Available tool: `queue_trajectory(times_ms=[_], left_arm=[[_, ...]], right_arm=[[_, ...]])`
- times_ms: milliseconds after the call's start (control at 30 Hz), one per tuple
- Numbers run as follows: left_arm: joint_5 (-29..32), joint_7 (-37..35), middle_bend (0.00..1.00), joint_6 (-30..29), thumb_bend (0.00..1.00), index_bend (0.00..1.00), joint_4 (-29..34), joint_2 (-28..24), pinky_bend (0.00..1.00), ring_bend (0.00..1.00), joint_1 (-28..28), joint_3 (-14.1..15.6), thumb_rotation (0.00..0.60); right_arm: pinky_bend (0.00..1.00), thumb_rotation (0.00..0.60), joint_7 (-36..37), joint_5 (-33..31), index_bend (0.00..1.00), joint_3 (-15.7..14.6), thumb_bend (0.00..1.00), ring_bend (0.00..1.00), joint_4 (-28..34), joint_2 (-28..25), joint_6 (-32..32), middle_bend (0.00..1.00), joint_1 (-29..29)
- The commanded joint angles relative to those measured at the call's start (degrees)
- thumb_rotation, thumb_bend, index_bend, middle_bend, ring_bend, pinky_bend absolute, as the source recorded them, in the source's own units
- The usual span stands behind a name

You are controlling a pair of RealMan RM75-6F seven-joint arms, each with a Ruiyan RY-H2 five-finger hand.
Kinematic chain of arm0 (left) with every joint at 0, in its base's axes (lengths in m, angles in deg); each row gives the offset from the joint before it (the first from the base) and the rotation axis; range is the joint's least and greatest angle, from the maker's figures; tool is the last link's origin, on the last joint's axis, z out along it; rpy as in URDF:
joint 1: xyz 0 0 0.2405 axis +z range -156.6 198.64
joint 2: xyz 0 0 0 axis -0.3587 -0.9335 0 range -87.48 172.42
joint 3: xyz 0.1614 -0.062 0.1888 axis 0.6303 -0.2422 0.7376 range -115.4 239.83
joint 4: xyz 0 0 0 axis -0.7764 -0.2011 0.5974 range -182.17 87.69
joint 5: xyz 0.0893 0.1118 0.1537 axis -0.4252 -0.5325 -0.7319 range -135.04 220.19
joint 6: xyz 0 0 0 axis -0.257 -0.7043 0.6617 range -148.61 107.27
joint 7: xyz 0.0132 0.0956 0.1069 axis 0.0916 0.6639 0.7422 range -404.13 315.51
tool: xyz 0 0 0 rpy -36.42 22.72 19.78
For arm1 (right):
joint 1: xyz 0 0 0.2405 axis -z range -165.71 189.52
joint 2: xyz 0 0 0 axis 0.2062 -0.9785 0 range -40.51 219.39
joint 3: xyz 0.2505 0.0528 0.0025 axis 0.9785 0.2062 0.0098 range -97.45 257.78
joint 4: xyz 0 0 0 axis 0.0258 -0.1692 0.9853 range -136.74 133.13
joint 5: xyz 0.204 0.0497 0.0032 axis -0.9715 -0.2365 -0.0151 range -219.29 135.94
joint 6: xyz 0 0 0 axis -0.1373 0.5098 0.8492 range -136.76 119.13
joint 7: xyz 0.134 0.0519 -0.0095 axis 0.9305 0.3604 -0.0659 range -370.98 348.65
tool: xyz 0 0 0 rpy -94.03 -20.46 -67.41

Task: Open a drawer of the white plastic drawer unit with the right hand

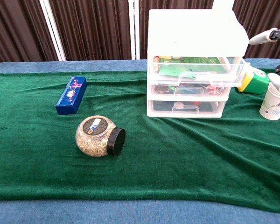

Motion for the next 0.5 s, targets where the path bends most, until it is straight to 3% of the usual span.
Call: queue_trajectory(times_ms=[33, 267, 500], left_arm=[[0.0, -0.1, 0.0, -0.1, 0.16, 0.0, 0.0, 0.0, 0.0, 0.0, 0.0, 0.0, 0.6], [-1.1, -2.6, 0.0, -1.9, 0.16, 0.0, -0.1, -1.0, 0.0, 0.0, 0.5, -0.4, 0.6], [-1.7, -3.0, 0.0, -2.1, 0.16, 0.0, 0.6, -2.3, 0.0, 0.0, 0.8, 0.0, 0.6]], right_arm=[[0.8, 0.6, -9.1, -5.8, 0.18, 2.1, 0.48, 0.96, 2.1, 1.1, 0.8, 0.93, -2.4], [0.83, 0.6, -19.7, -14.5, 0.2, 3.3, 0.5, 0.99, 4.3, 3.9, 1.8, 0.97, -5.6], [0.83, 0.6, -23.1, -17.8, 0.22, 3.7, 0.51, 0.99, 4.7, 6.0, 0.7, 0.97, -7.4]])
